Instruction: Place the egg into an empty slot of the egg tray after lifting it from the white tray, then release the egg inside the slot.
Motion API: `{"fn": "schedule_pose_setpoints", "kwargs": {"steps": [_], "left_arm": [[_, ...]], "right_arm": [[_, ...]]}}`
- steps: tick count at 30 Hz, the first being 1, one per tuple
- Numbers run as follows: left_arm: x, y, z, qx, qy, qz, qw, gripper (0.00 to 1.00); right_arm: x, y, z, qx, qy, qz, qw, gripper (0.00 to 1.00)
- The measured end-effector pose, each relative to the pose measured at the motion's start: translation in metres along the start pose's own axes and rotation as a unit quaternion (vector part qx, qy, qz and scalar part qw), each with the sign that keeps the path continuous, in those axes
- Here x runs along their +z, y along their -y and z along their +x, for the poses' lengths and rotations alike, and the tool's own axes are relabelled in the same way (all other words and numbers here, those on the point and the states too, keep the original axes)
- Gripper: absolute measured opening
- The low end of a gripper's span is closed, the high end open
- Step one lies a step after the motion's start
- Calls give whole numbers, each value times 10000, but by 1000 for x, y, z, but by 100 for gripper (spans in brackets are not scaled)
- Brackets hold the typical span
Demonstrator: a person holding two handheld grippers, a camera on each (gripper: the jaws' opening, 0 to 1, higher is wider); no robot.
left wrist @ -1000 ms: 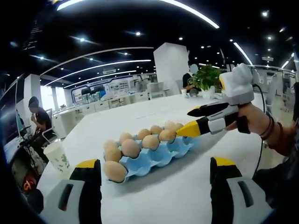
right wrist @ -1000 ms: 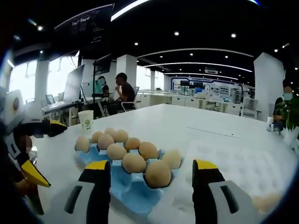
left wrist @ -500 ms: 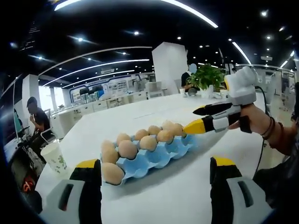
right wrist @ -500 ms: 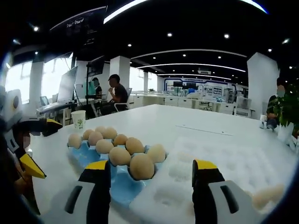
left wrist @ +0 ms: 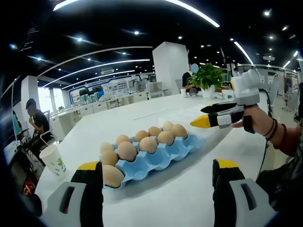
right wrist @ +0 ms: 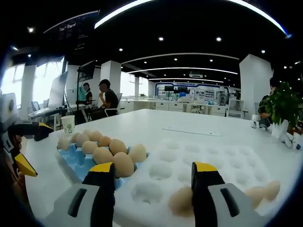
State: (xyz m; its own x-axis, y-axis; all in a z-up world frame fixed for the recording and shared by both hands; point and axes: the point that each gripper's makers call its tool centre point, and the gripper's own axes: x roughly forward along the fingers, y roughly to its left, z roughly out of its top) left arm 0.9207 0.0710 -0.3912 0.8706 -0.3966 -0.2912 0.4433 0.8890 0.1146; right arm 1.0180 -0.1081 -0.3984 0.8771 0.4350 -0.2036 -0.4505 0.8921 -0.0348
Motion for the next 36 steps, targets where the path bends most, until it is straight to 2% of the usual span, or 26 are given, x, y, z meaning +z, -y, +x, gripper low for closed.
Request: {"fn": "schedule_pose_setpoints", "kwargs": {"steps": [2, 6, 10, 14, 18, 22, 25, 29, 31, 36], "left_arm": [[1, 1, 0, -9, 9, 6, 10000, 99], [1, 1, 0, -15, 15, 16, 10000, 99], [0, 0, 0, -7, 9, 3, 10000, 99], [-1, 2, 0, -36, 0, 8, 10000, 98], [-1, 1, 1, -11, -3, 17, 10000, 98], [-1, 1, 0, -11, 7, 22, 10000, 98], [-1, 1, 0, -14, 10, 25, 10000, 98], [-2, 0, 0, -1, -10, 28, 10000, 98], [-2, 0, 0, -2, -7, 26, 10000, 98], [-2, 1, 3, -49, -19, 37, 10000, 98]], "right_arm": [[-3, 3, -1, -60, 4, 28, 10000, 66], [-4, 12, -3, -256, 45, 16, 9997, 57], [-9, 20, -5, -419, 5, 107, 9991, 55], [-12, 23, -6, -521, -4, -98, 9986, 49], [-19, 30, -8, -699, -131, -64, 9974, 42], [-18, 32, -8, -748, -144, -157, 9970, 39], [-20, 33, -7, -869, -281, -281, 9954, 37], [-26, 39, -11, -1316, -644, -508, 9879, 32], [-27, 38, -13, -1499, -703, -249, 9859, 32], [-29, 41, -13, -1672, -705, -36, 9834, 32]]}}
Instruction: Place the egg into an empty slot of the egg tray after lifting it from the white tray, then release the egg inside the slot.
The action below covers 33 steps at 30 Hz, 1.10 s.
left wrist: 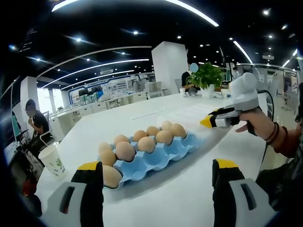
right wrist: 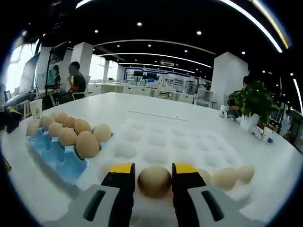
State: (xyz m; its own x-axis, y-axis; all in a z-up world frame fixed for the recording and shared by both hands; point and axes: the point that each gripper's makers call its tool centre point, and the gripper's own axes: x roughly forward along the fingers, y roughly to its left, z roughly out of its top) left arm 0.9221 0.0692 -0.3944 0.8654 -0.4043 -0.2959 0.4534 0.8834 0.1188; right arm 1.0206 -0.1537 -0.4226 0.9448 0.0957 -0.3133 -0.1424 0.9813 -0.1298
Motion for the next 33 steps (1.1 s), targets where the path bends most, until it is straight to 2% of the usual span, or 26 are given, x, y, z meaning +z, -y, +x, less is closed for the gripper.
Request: {"fn": "schedule_pose_setpoints", "kwargs": {"steps": [4, 15, 20, 23, 33], "left_arm": [[-1, 1, 2, -38, -8, 4, 10000, 98], [1, 0, 1, -33, 23, 17, 10000, 98], [1, -3, -2, 15, 32, 30, 10000, 97], [1, -3, -2, 29, 23, 47, 10000, 97], [2, -2, -3, 18, 59, 45, 10000, 97]], "right_arm": [[-1, 2, -1, -96, -1, 104, 9999, 30], [-1, 3, -2, 76, 64, 393, 9992, 29], [10, 3, -8, 155, 318, 525, 9980, 29], [19, -2, -11, 168, 465, 417, 9979, 29], [32, -12, -15, 341, 638, 321, 9969, 29]]}}
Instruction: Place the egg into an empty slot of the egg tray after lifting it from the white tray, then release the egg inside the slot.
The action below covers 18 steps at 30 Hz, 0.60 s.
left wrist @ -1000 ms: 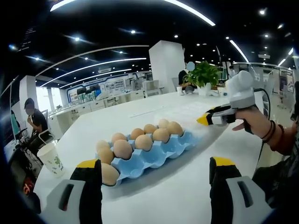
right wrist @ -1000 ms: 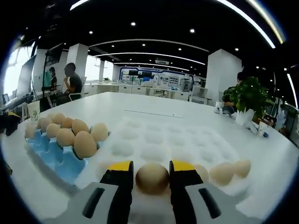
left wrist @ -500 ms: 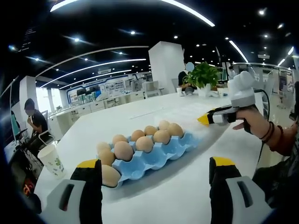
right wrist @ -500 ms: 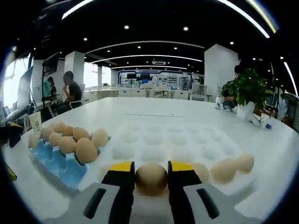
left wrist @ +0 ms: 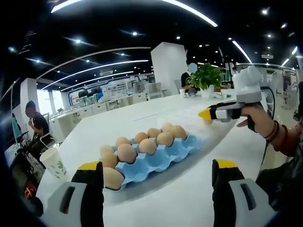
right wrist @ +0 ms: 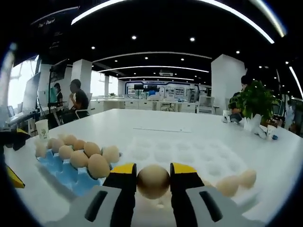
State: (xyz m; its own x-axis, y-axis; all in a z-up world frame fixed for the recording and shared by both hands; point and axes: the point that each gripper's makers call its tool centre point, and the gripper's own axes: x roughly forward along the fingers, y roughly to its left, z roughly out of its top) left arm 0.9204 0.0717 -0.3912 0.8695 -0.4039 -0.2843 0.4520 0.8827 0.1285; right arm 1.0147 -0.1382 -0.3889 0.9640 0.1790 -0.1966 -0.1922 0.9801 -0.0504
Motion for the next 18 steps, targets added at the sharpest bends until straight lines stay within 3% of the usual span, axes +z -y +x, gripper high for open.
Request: {"fn": "schedule_pose_setpoints", "kwargs": {"steps": [18], "left_arm": [[-4, -2, -2, 34, -41, -24, 10000, 97]], "right_arm": [[4, -40, 9, 610, -51, -67, 9981, 29]]}}
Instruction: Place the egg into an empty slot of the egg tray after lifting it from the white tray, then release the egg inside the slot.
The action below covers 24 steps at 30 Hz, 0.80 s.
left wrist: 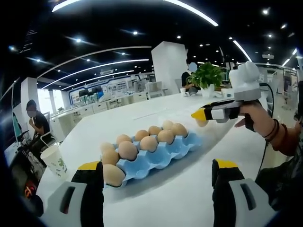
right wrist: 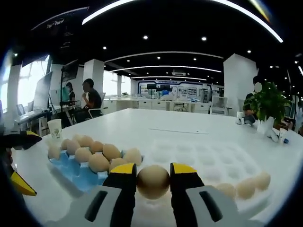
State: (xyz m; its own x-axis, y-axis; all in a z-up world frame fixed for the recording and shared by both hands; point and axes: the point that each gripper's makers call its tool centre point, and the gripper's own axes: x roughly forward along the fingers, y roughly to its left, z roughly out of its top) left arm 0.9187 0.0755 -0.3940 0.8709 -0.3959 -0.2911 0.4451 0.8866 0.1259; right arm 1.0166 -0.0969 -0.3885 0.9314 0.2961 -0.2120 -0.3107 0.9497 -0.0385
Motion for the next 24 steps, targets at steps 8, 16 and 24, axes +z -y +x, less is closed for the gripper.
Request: {"fn": "schedule_pose_setpoints", "kwargs": {"steps": [8, 16, 24], "left_arm": [[-1, -1, -1, 18, -20, 3, 10000, 97], [-1, -3, -1, 22, -17, -21, 10000, 97], [-3, -5, -2, 48, -24, -40, 10000, 97]], "right_arm": [[4, -17, 5, 221, 62, -112, 9997, 29], [7, -28, 9, 328, 61, -142, 9993, 29], [14, -51, 11, 570, 151, -232, 9980, 29]]}}
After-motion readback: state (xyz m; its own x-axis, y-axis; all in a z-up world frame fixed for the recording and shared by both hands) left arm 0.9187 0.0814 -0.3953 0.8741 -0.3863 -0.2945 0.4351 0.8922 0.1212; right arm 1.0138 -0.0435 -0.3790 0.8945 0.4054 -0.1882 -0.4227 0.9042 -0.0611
